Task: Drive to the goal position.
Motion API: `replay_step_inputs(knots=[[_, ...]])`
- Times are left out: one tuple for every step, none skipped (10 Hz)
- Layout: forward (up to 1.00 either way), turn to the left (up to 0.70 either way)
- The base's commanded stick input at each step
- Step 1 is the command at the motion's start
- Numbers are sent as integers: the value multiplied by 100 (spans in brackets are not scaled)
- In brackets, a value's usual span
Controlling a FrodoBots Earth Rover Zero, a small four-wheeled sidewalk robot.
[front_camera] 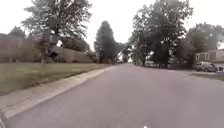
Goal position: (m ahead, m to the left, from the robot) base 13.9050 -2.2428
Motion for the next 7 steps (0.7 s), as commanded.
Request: replay_step_inputs(knots=[[70, -35], [70, -24], [70, -6], [70, 0], [70, 0], [70, 0], [70, 0]])
